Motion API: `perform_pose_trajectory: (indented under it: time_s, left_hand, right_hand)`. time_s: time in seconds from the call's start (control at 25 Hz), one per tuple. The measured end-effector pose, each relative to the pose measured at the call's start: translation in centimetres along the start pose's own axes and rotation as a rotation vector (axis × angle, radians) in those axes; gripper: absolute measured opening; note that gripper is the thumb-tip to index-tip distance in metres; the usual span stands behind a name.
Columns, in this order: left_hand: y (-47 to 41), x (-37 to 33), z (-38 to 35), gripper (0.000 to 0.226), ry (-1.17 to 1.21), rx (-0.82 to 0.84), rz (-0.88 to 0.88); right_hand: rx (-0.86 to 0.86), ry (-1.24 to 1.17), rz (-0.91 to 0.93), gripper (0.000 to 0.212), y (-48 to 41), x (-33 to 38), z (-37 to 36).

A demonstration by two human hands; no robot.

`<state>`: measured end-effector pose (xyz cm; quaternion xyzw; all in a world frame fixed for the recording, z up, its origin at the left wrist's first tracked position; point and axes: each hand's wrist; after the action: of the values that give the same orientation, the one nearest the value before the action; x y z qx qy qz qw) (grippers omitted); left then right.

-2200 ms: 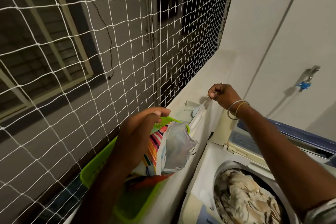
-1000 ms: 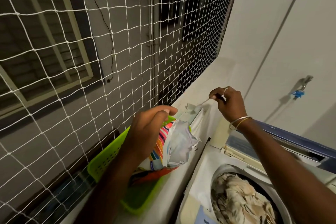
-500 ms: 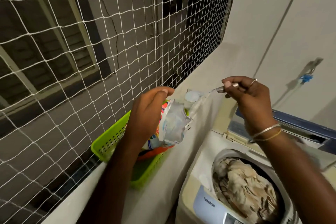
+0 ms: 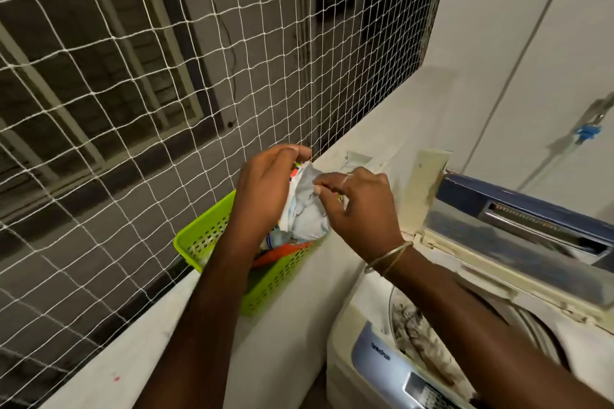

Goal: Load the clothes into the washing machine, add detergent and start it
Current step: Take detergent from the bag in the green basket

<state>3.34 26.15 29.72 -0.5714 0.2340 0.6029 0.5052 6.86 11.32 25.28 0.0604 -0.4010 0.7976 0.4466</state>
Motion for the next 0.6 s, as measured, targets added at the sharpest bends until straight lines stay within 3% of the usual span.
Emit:
perform_pose_trajectory:
  time_s: [0.12, 0.48, 0.6]
  left_hand:
    - [0.0, 0.1, 0.1, 0.031, -0.007, 0.011, 0.0]
    - [0.1, 0.0, 0.4, 0.033, -0.007, 0.048, -0.023]
    - [0.2, -0.1, 0.4, 0.033, -0.013, 0.06, -0.031]
  right_hand:
    - [0.058, 0.151, 0.094, 0.015, -0.8, 0.1, -1.0]
    - [0.308, 0.08, -0.022, 0.023, -1.6, 1.1, -2.2]
    - [0.369, -0.101, -0.1, 0.011, -1.8, 1.3, -1.9]
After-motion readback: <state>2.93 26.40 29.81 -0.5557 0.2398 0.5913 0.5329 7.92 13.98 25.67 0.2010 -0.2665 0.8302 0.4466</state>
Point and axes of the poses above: each hand's wrist, its own y-axis away from the middle knuckle, its own z-axis out of the back of the hand, x = y × z, and after that the axes turned 4 degrees about -z, right-handed
